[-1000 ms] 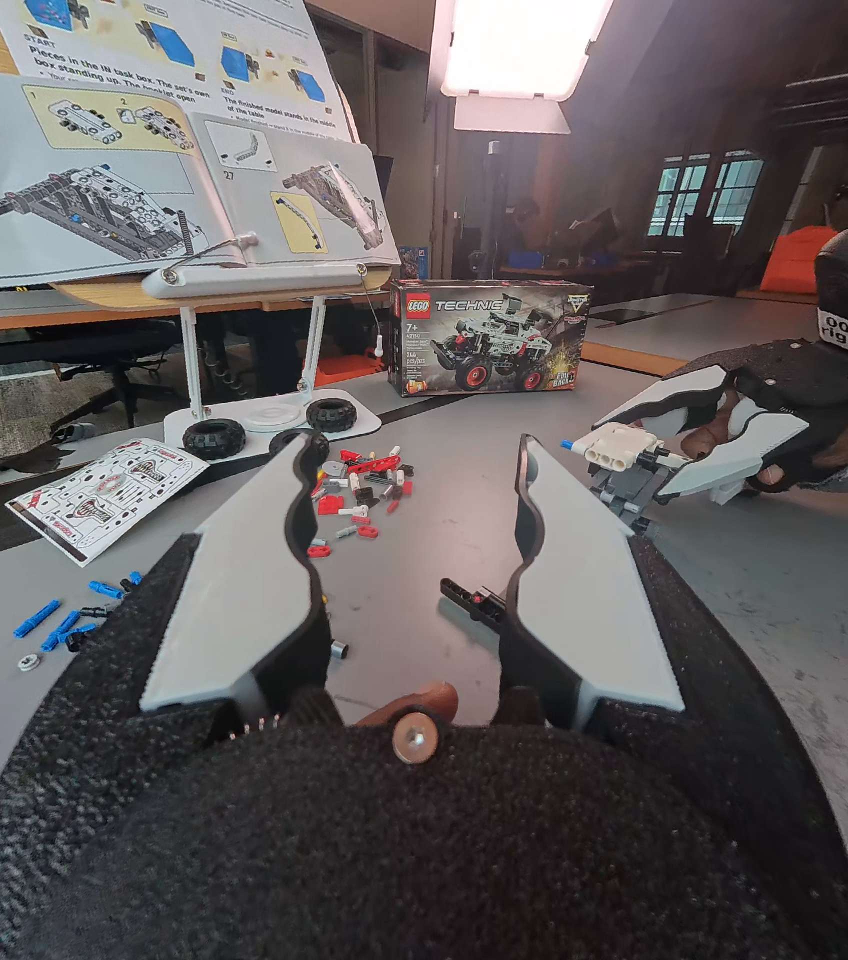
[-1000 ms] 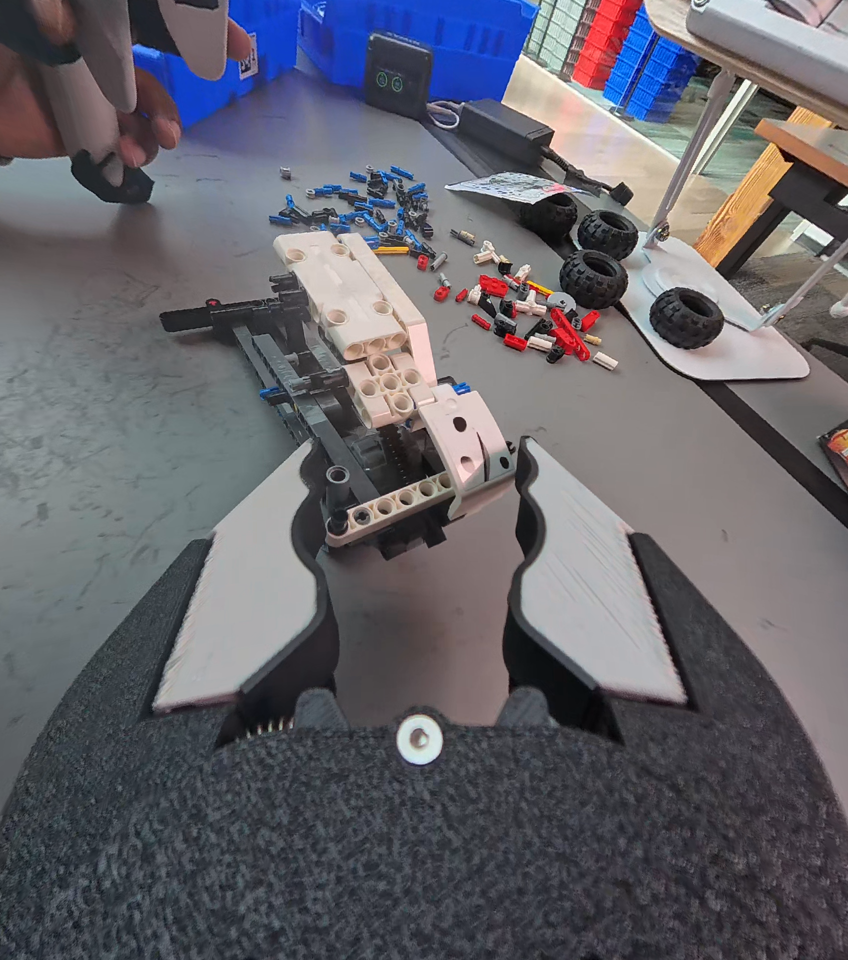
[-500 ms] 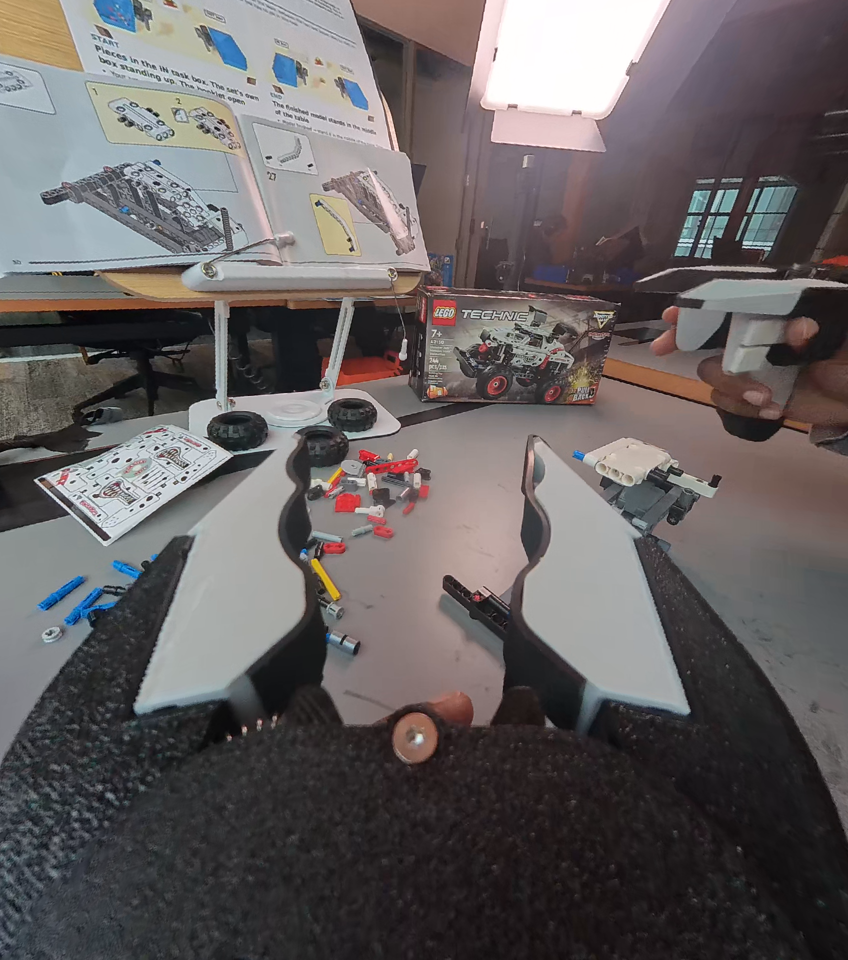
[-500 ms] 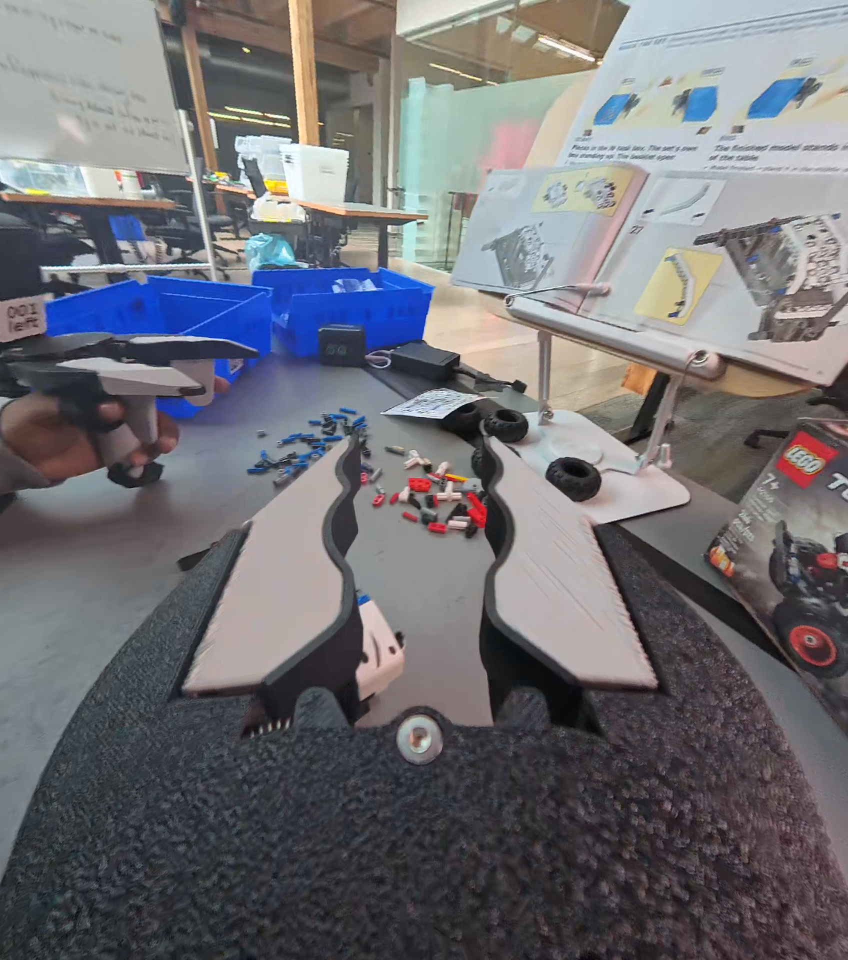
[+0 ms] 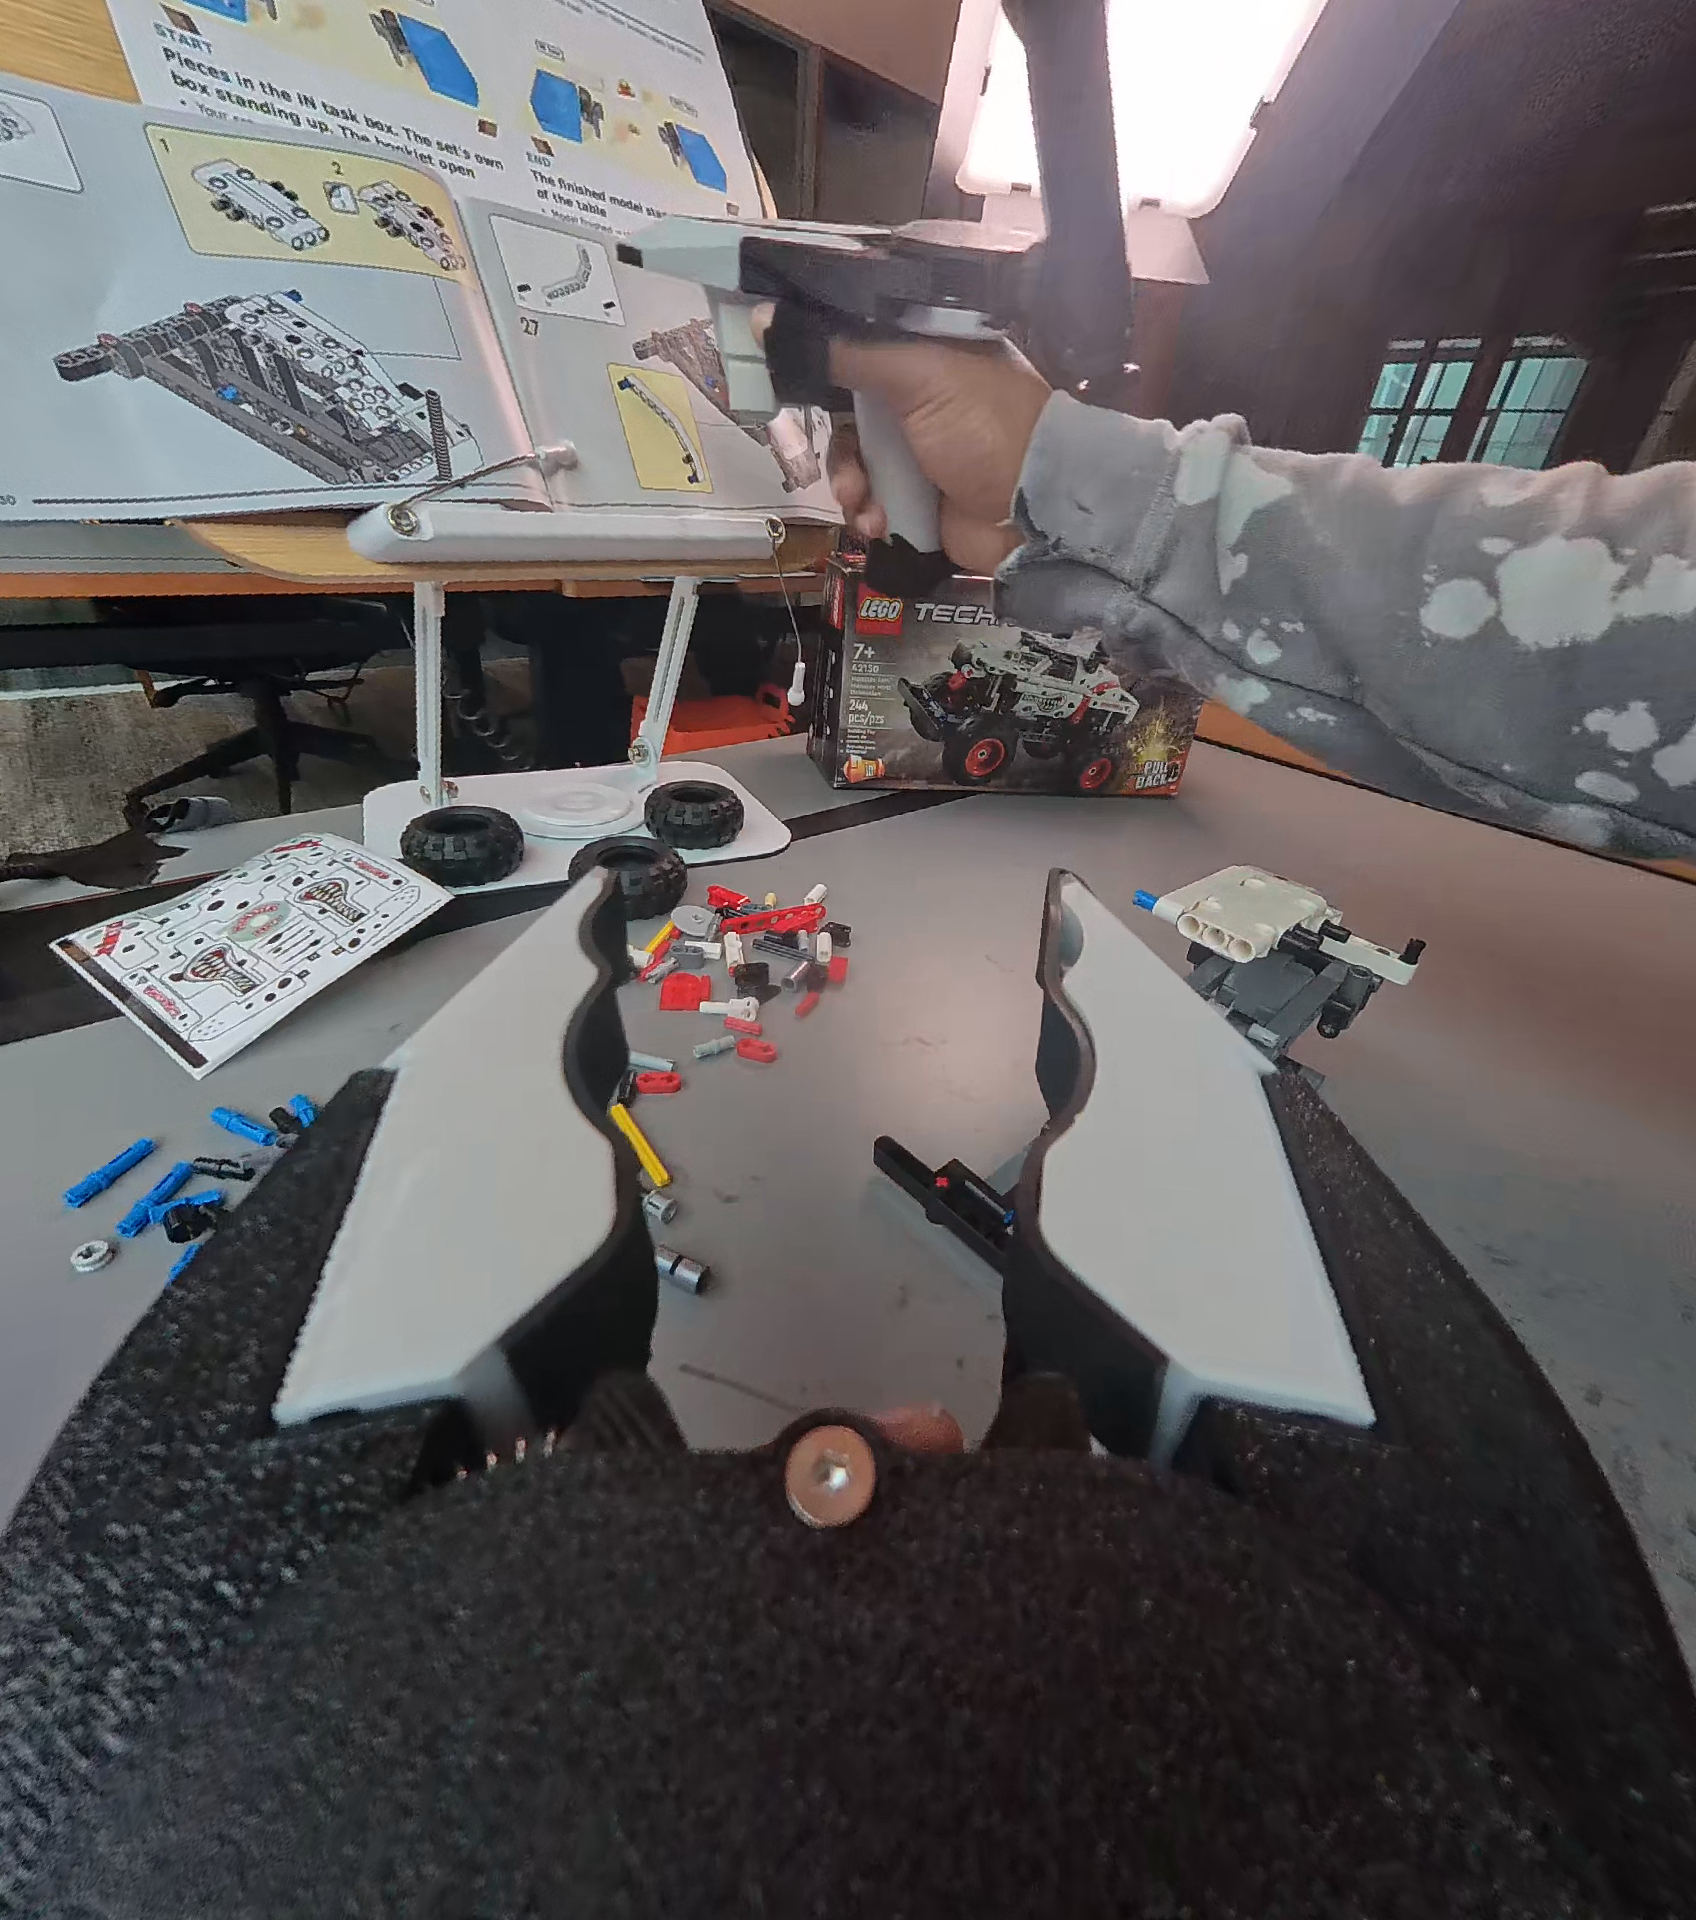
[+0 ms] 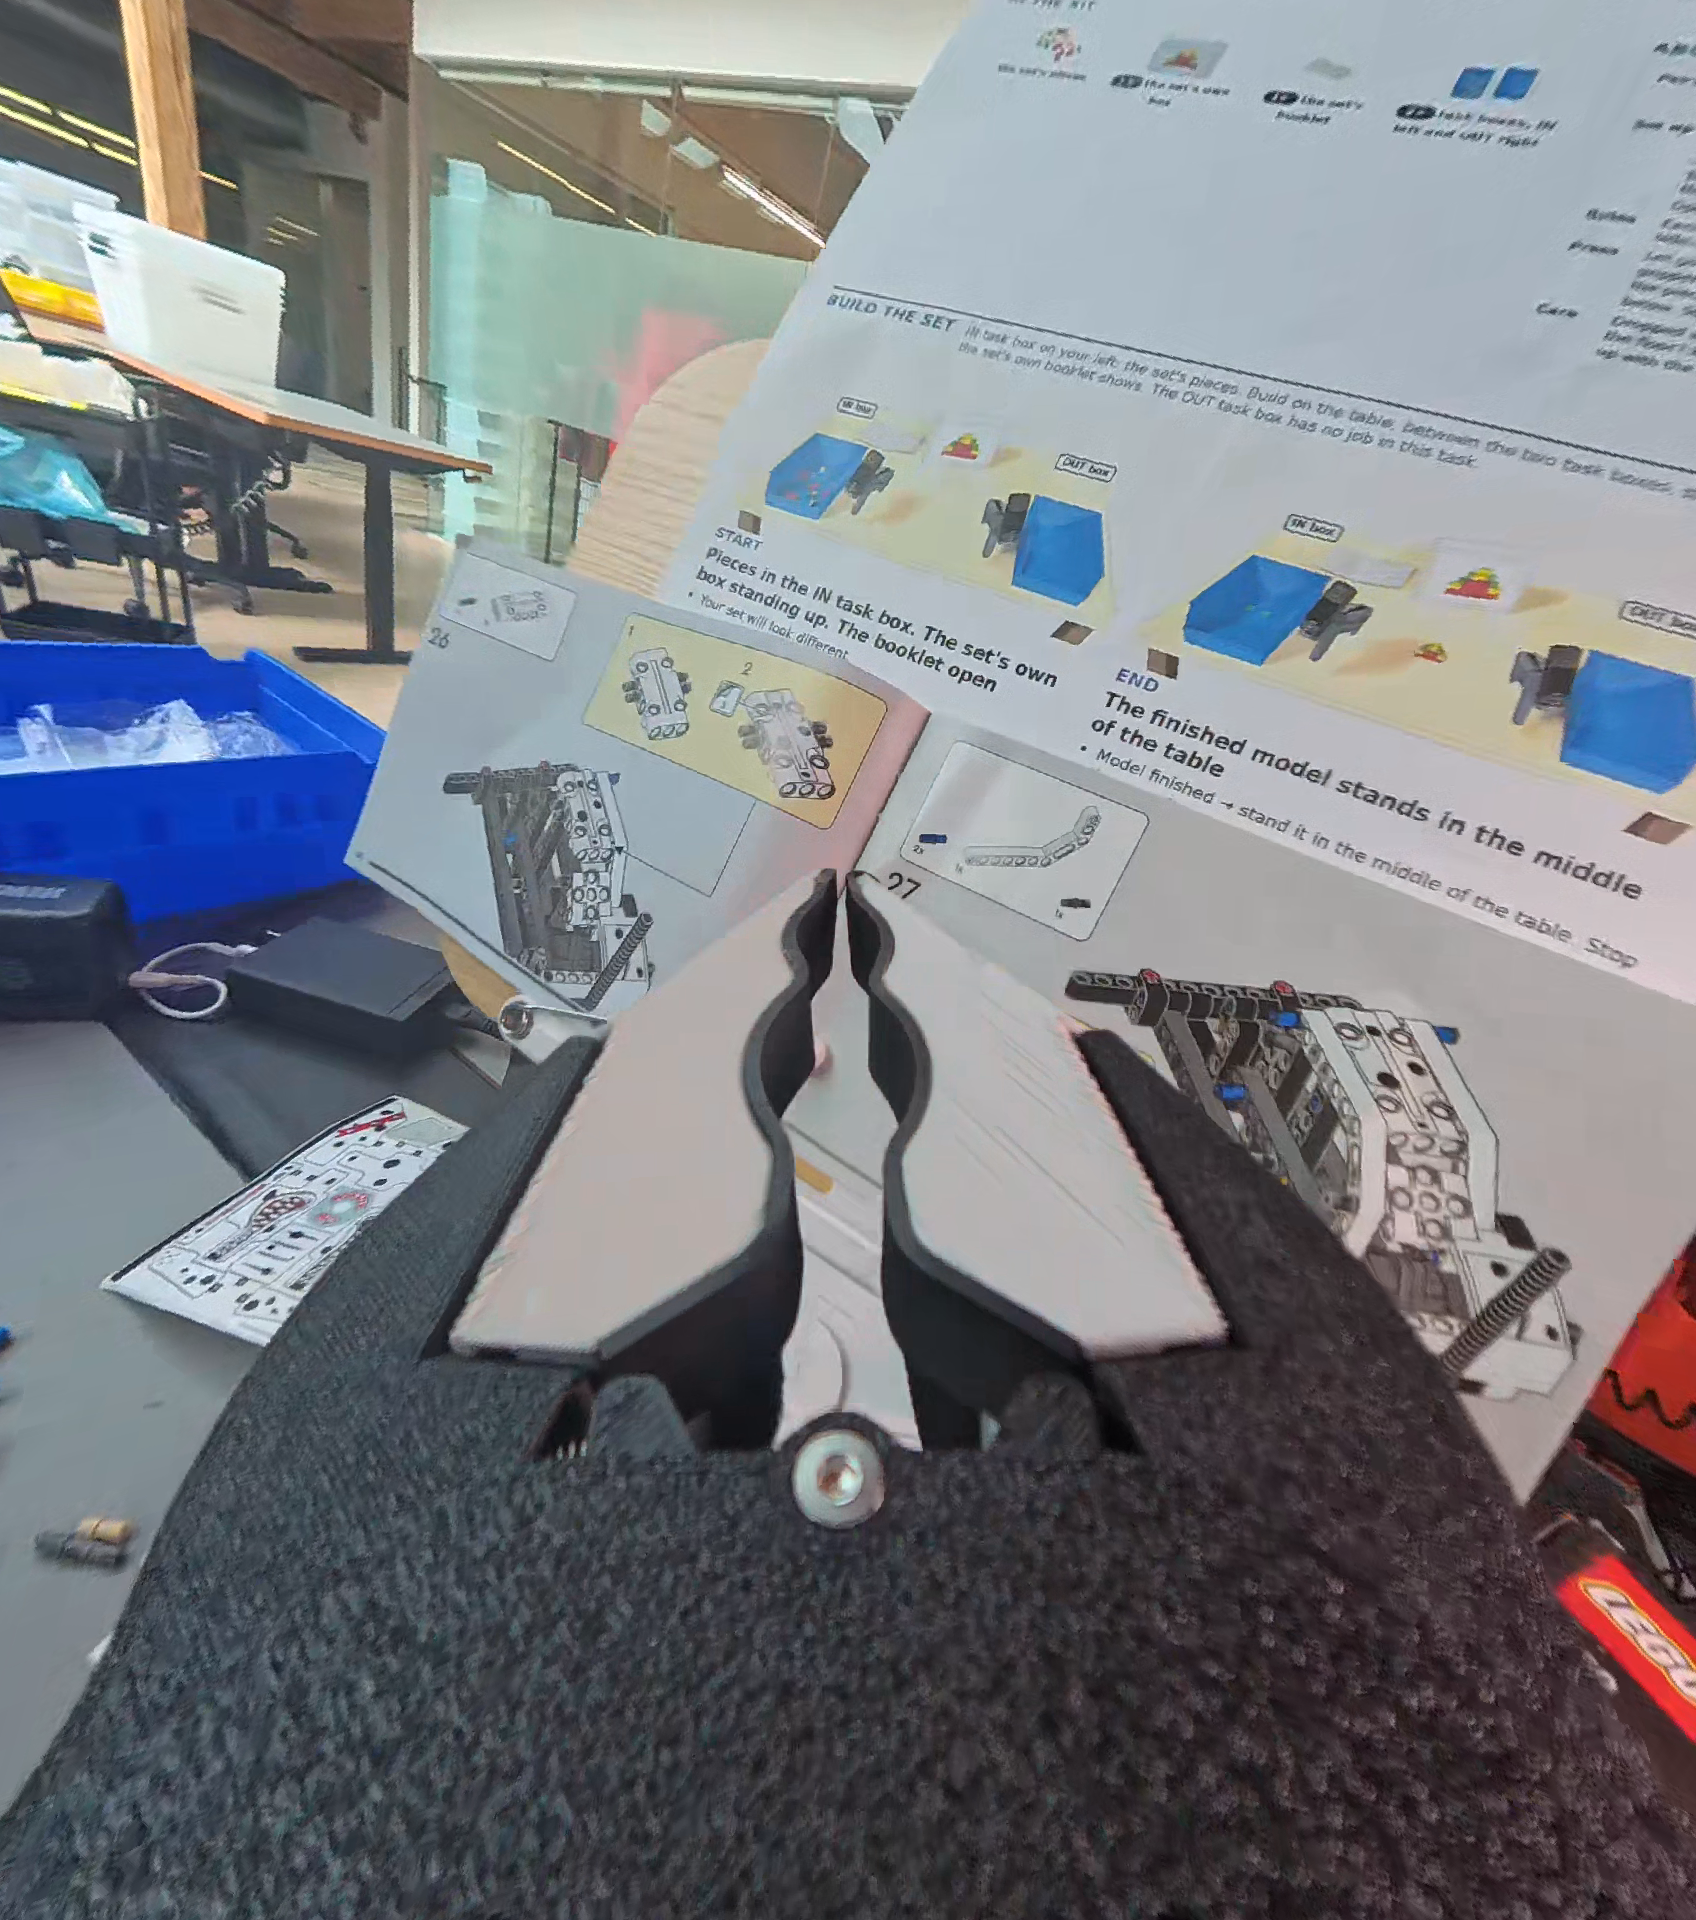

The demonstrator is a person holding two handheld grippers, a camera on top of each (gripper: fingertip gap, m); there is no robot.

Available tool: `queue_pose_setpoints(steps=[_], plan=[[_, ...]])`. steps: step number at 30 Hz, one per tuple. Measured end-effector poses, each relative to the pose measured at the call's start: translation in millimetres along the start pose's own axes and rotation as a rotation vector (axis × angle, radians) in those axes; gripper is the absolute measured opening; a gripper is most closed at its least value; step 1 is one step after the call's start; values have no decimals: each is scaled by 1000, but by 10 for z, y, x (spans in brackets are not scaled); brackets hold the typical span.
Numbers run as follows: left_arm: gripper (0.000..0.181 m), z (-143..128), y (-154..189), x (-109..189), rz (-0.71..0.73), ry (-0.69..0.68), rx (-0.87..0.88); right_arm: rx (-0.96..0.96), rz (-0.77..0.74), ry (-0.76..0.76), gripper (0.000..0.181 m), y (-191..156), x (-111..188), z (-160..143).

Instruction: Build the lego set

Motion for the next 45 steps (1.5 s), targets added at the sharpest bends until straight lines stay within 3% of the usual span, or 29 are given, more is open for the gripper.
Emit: queue_pose_setpoints(steps=[5,11,45], plan=[[76,-11,27,-12,-13,-19,-7,-25,-38,-47,1,104,-459,21],[71,-24,14,-20,-40,-41,27,16,-77,-126,1,135,-643,-40],[71,-61,24,-48,-52,-77,36,51,-161,-175,4,454,-401,-251]])
Point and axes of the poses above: each gripper's, where its closed fingertips meet, x back along the fingers, z out of its top, y = z × x across the jaws, the point moved 6 cm from there along x, back along the fingers, and after that the axes turned 14 degrees about -y, right-handed, at the moved point
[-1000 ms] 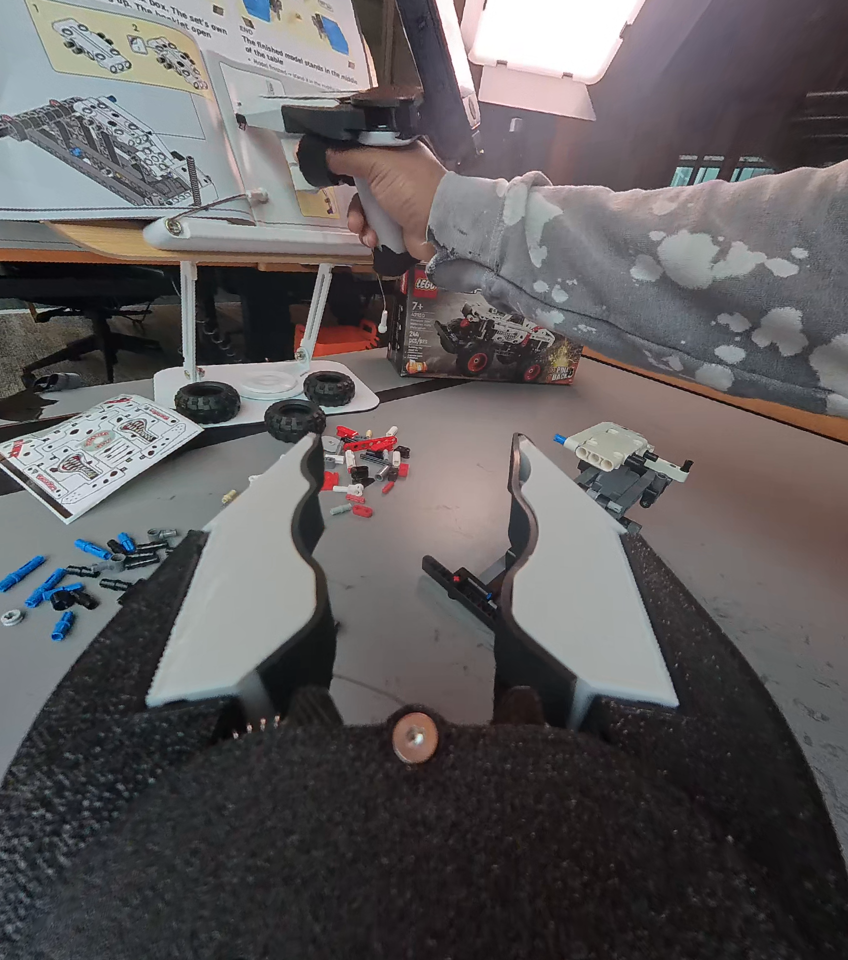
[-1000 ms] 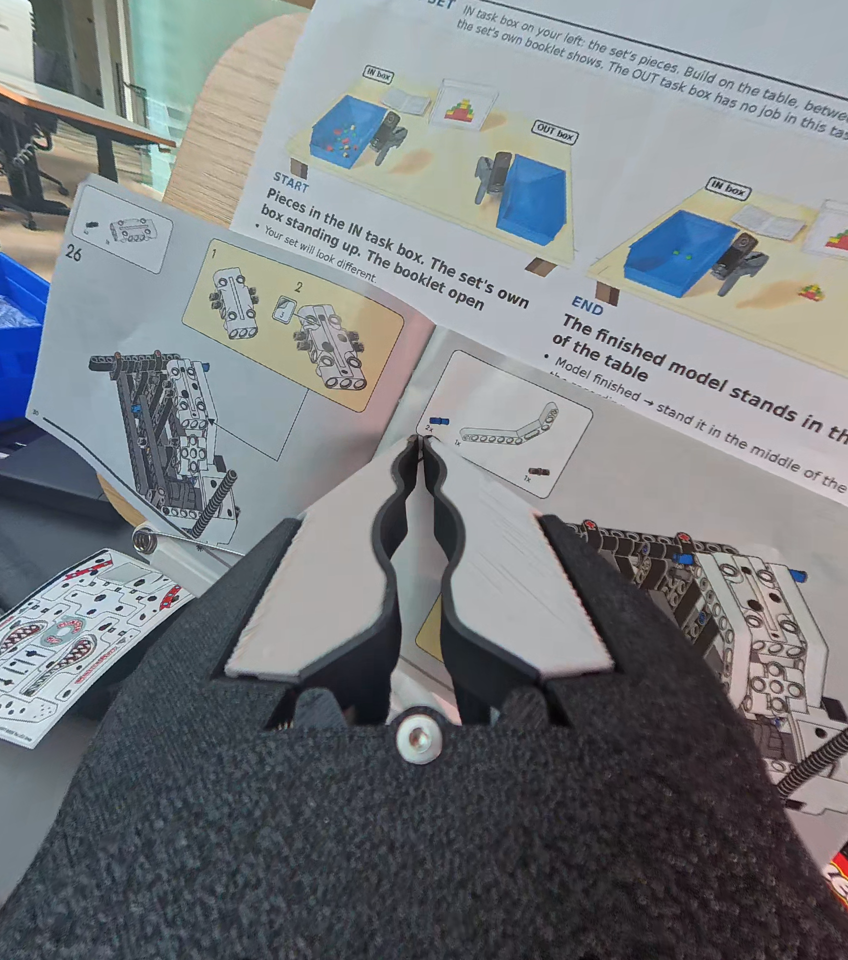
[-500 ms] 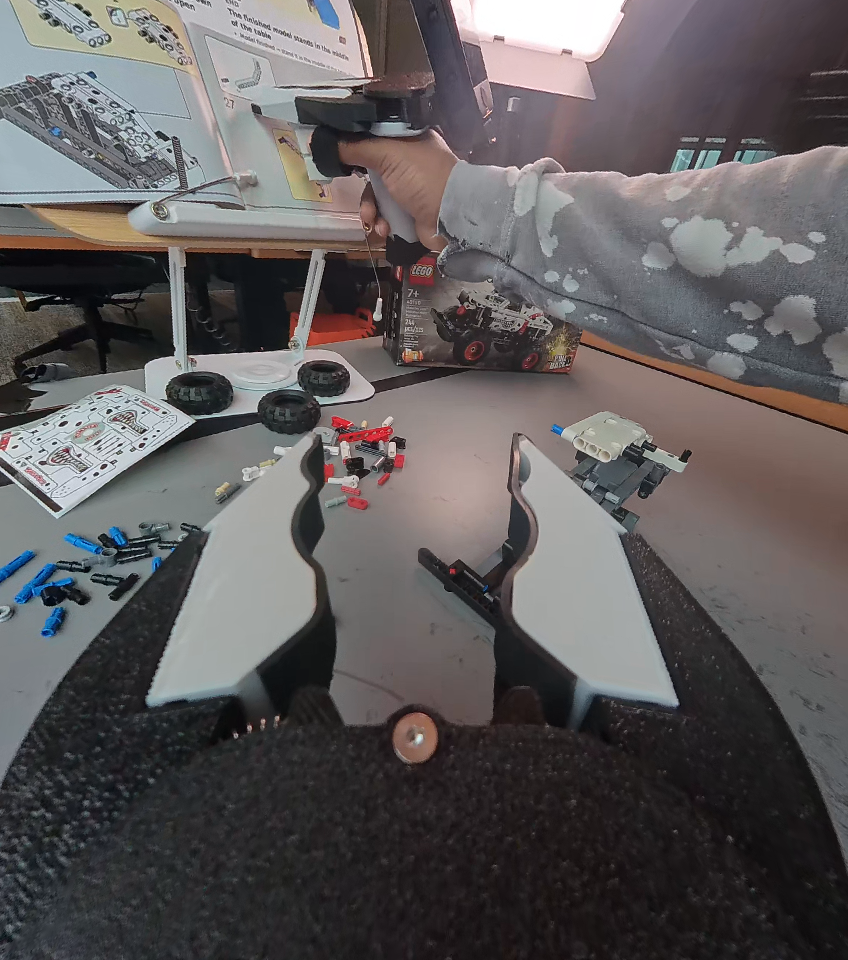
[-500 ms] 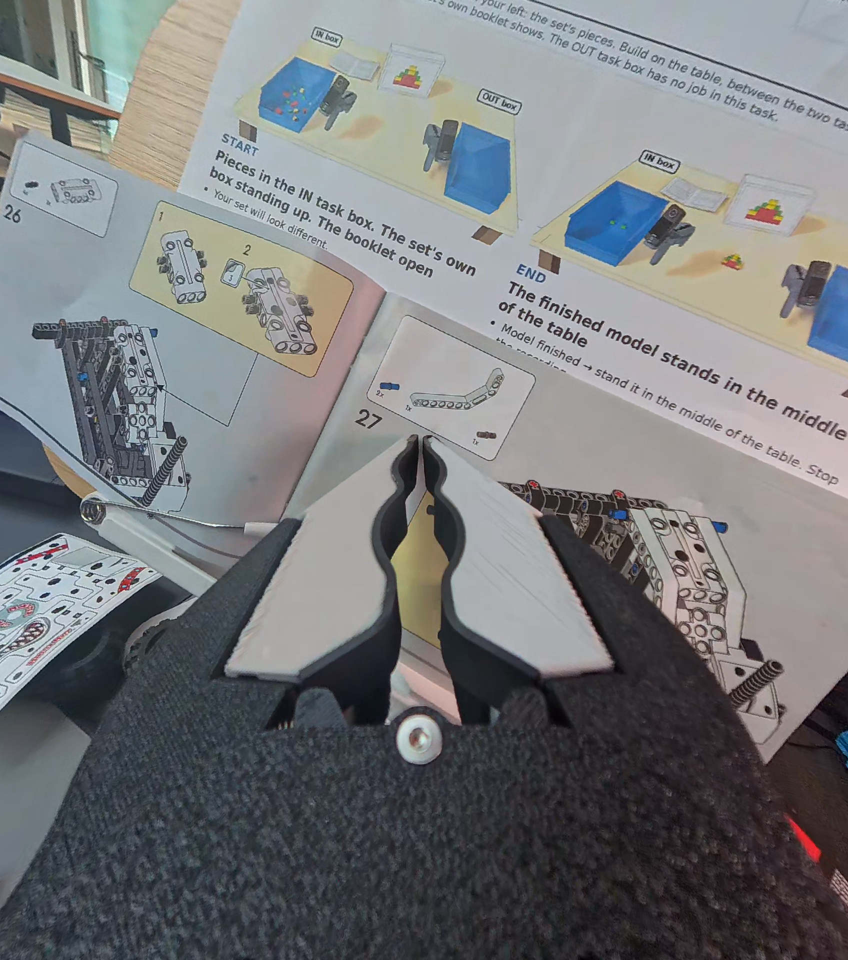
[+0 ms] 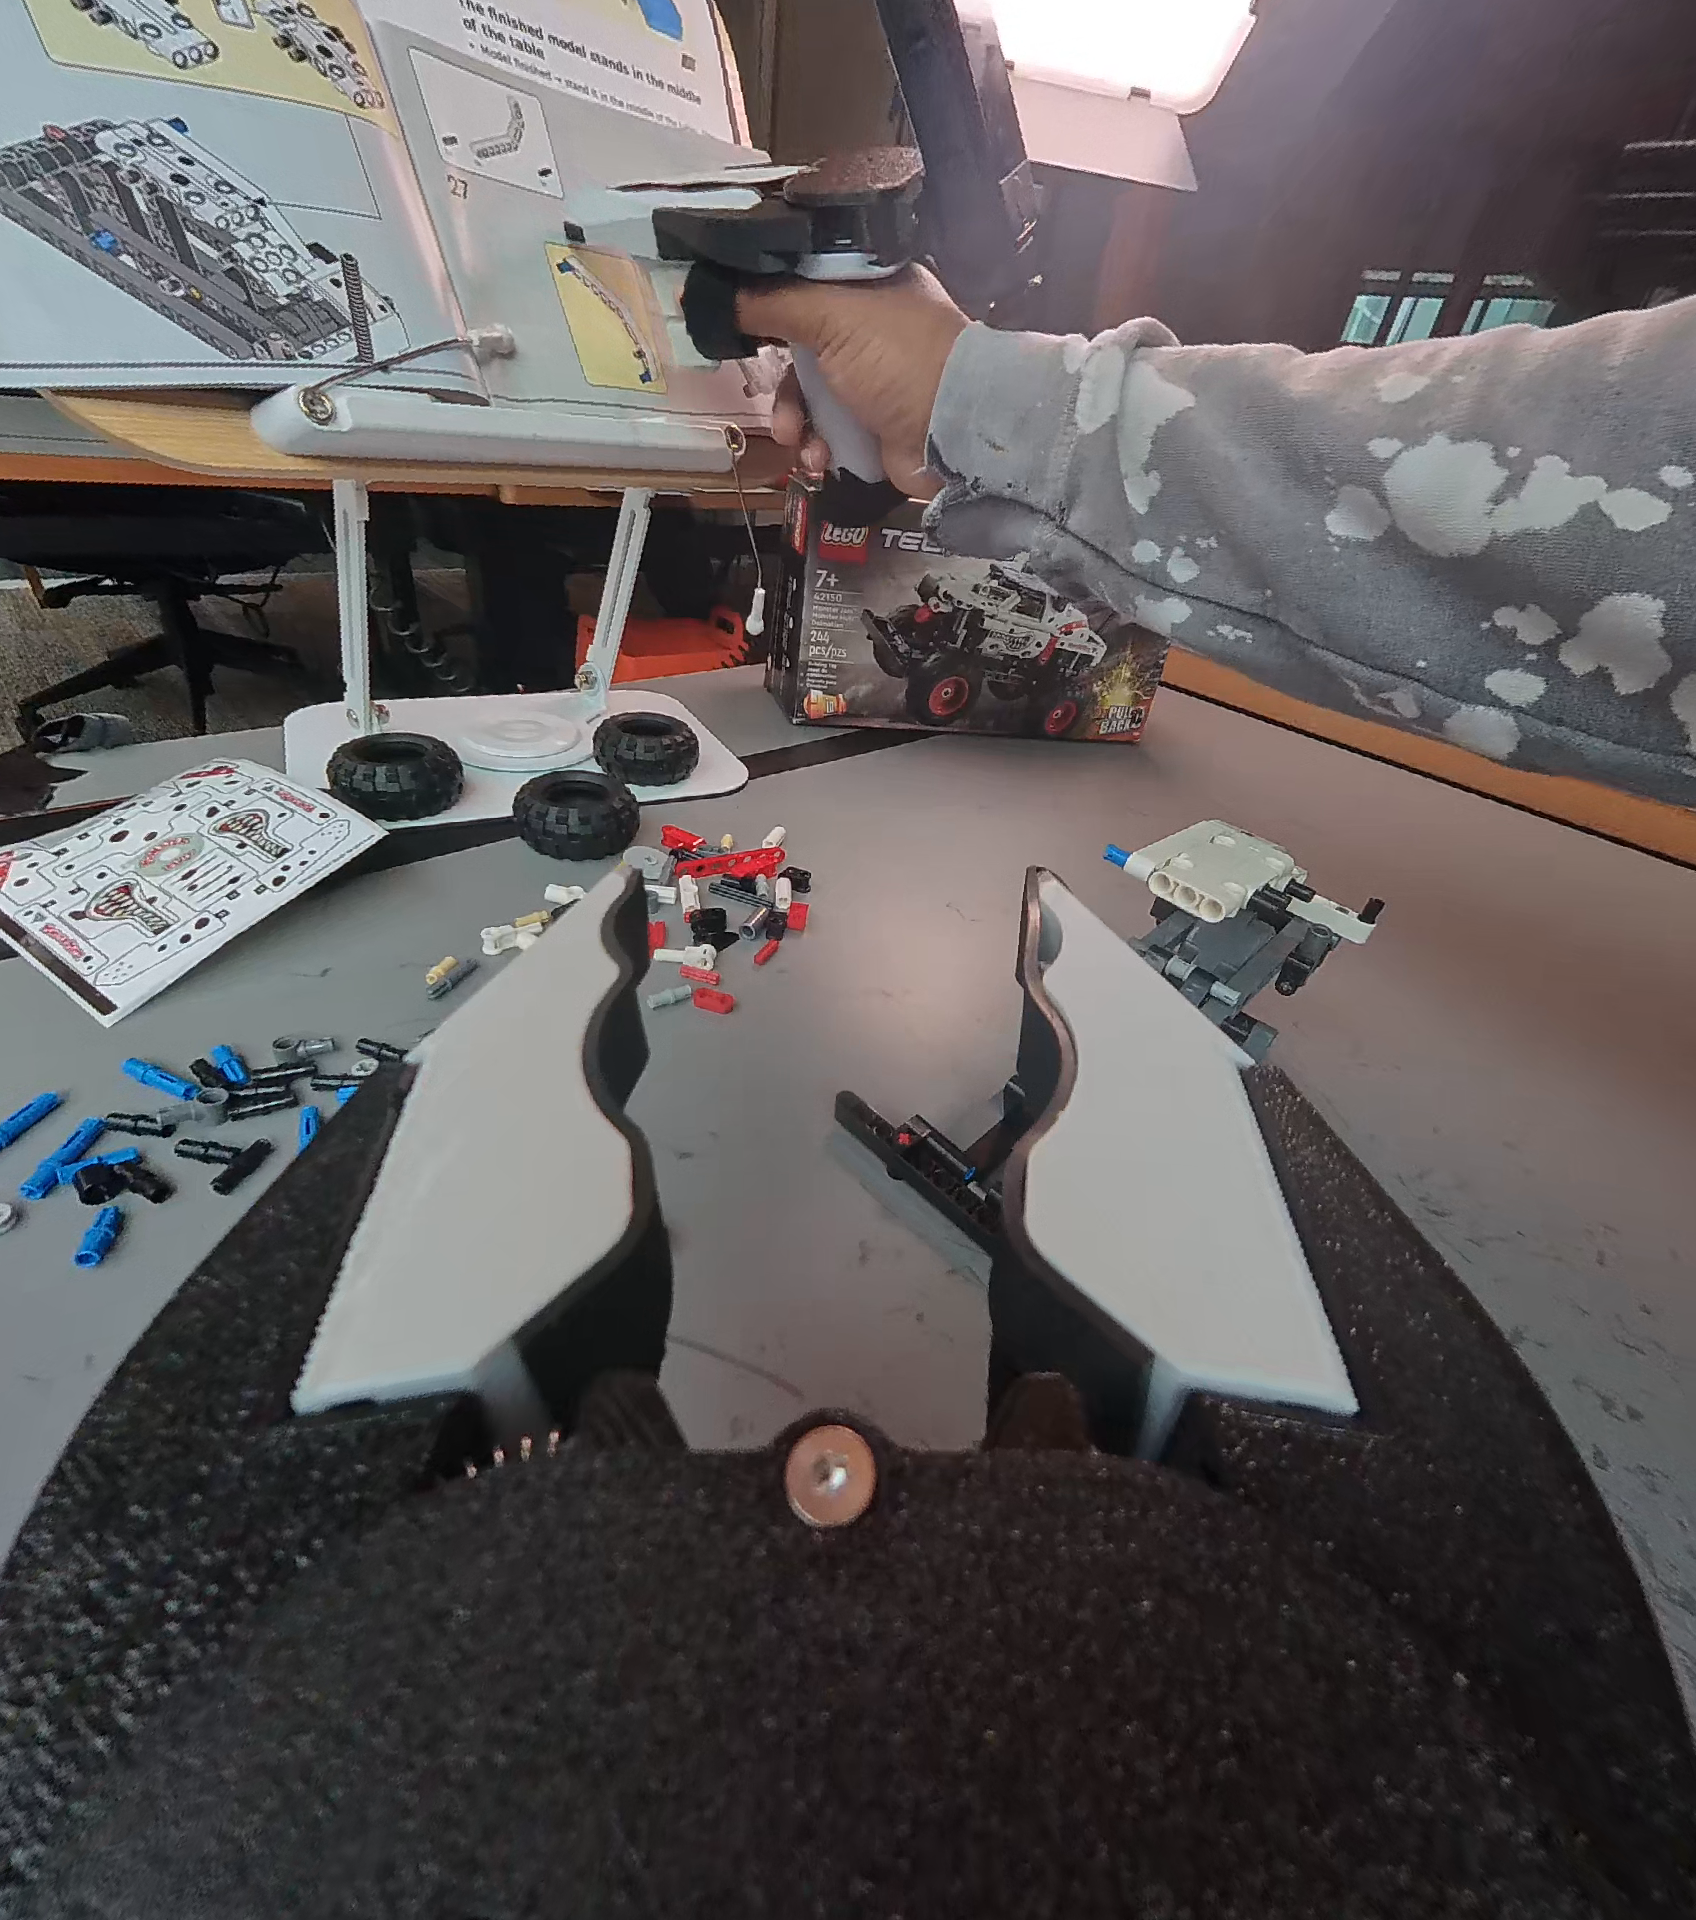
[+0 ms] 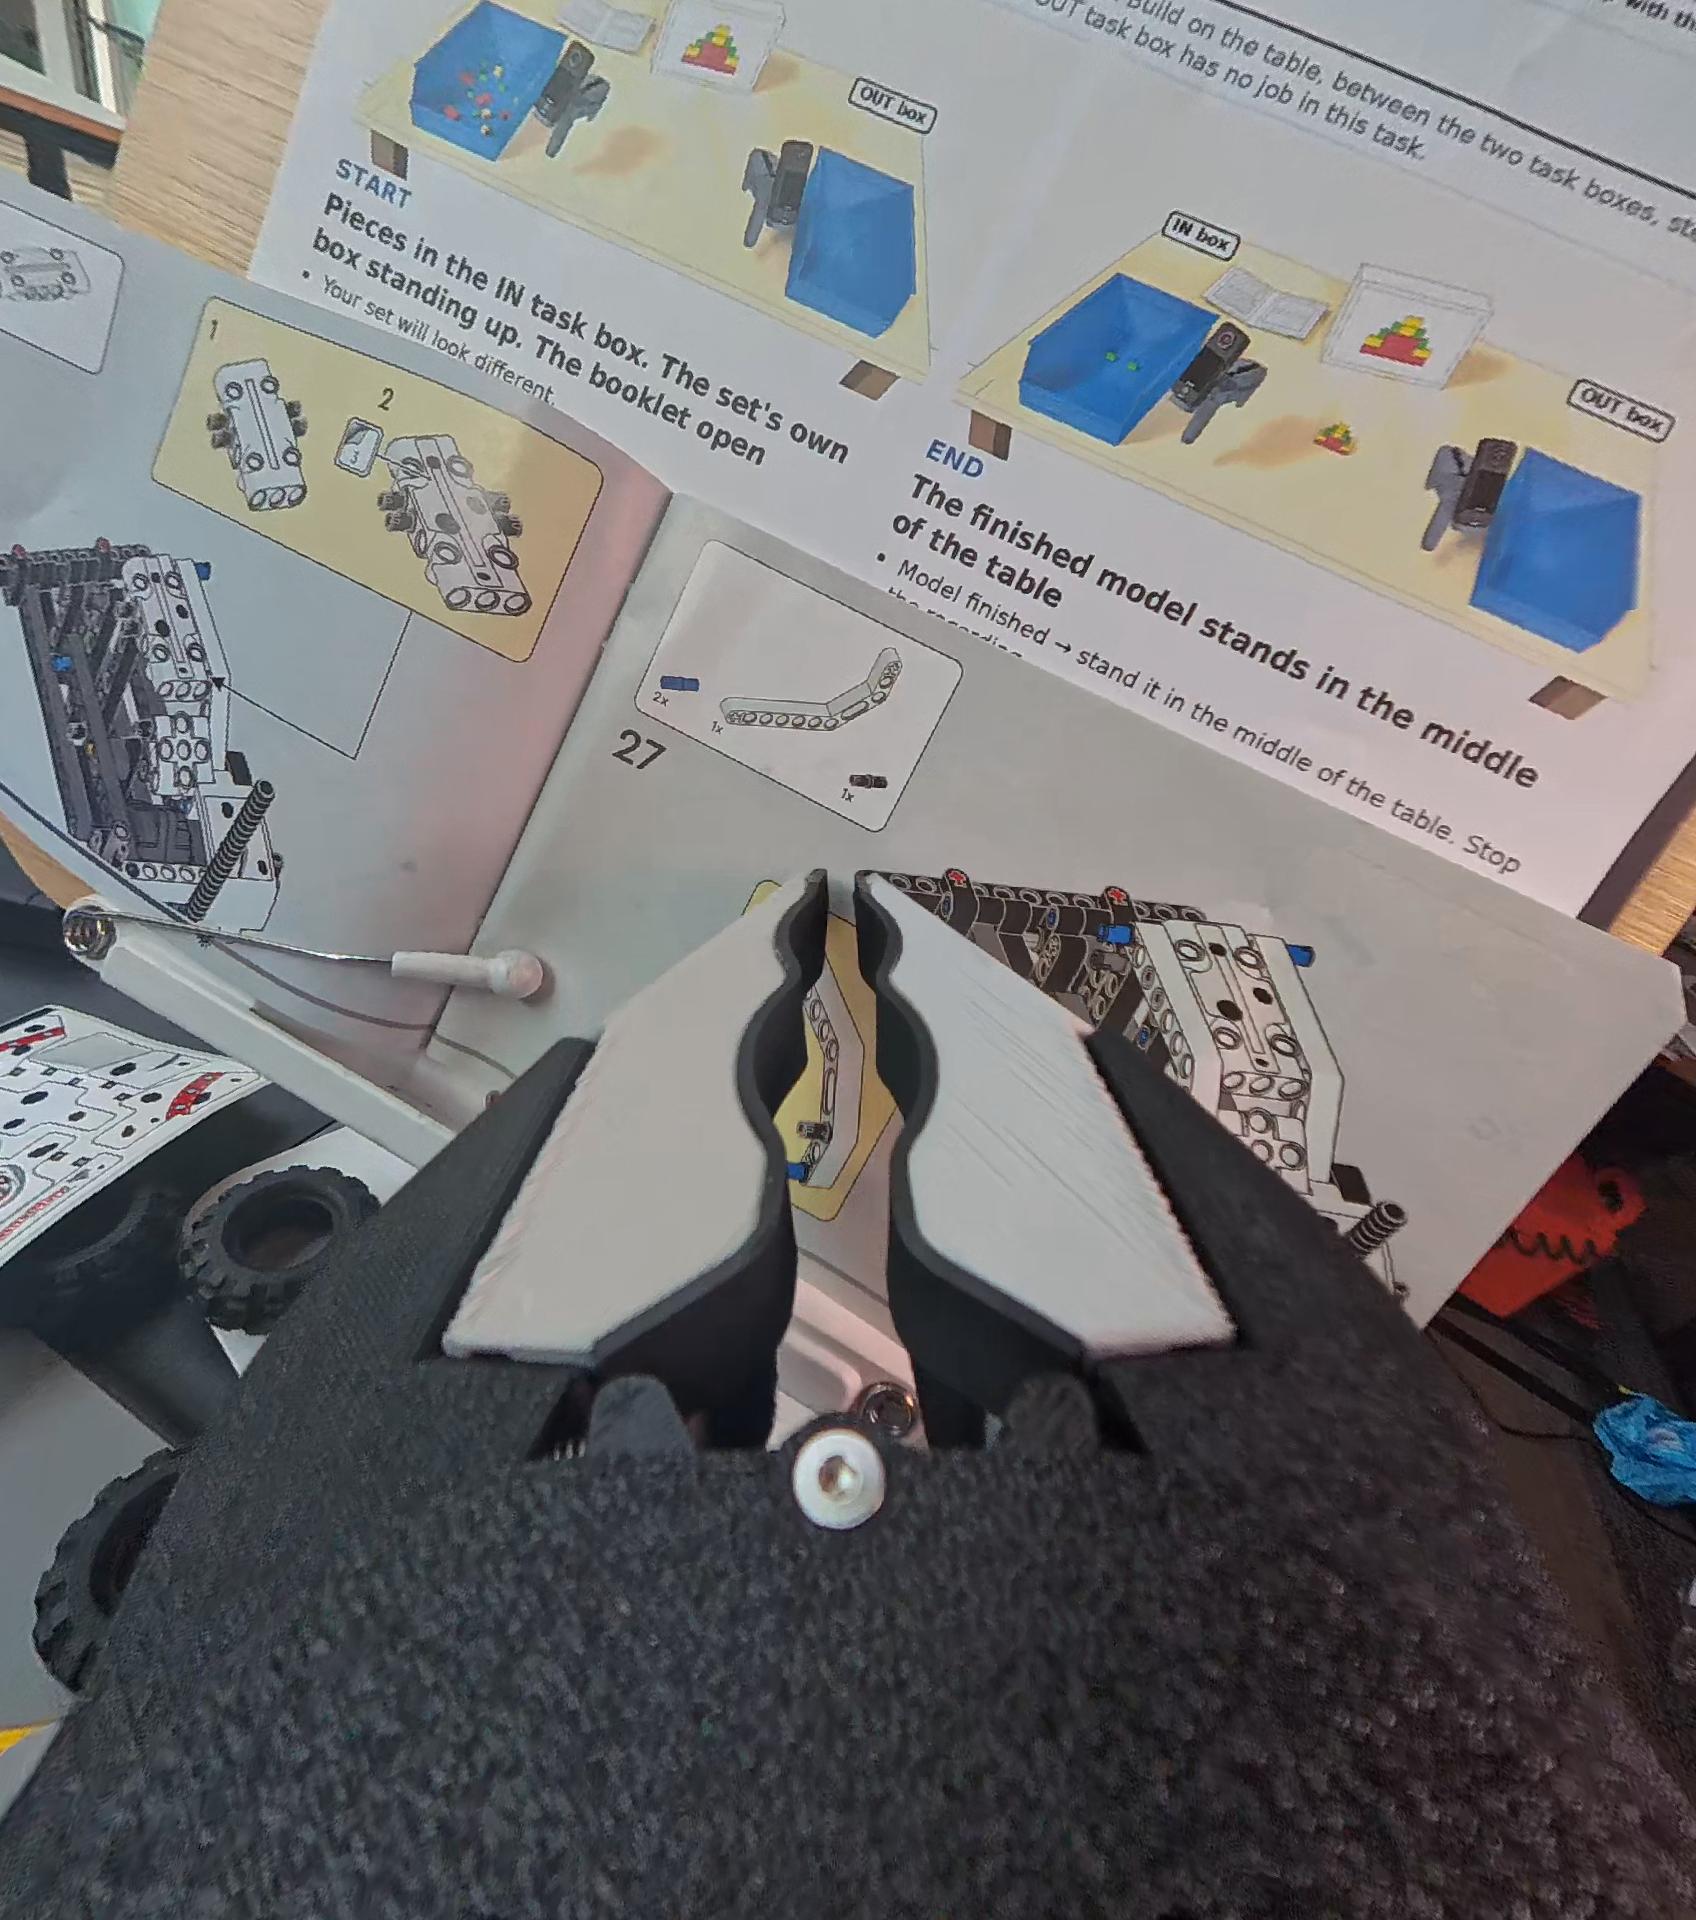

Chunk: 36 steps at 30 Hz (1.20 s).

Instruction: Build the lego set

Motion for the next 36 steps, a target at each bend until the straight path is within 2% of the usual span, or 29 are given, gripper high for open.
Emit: queue_pose_setpoints(steps=[4,8,13,16,18,21,23,24,27,29,32,33,34,36], plan=[[71,1,-16,11,5,-3,6,-2,71,61,4,-84,307,-11],[69,-9,8,7,-6,-22,-1,45,182,162,10,-360,1072,-140],[71,-40,114,-12,-14,-47,-79,193,183,174,21,-662,2219,-610],[70,-33,129,0,-20,-35,-80,123,235,138,35,-831,2786,-960],[69,-15,113,22,-25,-10,-55,37,271,113,43,-959,3036,-1213],[59,11,96,49,-35,34,-45,-21,278,98,46,-1122,3220,-1569],[51,22,90,65,-26,65,-55,-50,253,131,45,-1141,3256,-1706],[43,21,92,71,-24,67,-57,-96,267,148,43,-1145,3272,-1724],[0,68,134,140,-48,64,-75,-178,338,205,38,-1175,3349,-1667],[0,180,139,288,-29,89,-111,-185,341,215,31,-1198,3358,-1674],[0,424,-12,674,126,107,-205,-178,366,215,30,-1244,3391,-1676],[0,499,-100,832,180,81,-245,-166,358,220,23,-1239,3409,-1675],[1,576,-235,1007,259,42,-271,-149,354,225,6,-1233,3430,-1678],[13,692,-567,1364,397,-104,-300,-136,350,238,0,-1213,3460,-1672]])
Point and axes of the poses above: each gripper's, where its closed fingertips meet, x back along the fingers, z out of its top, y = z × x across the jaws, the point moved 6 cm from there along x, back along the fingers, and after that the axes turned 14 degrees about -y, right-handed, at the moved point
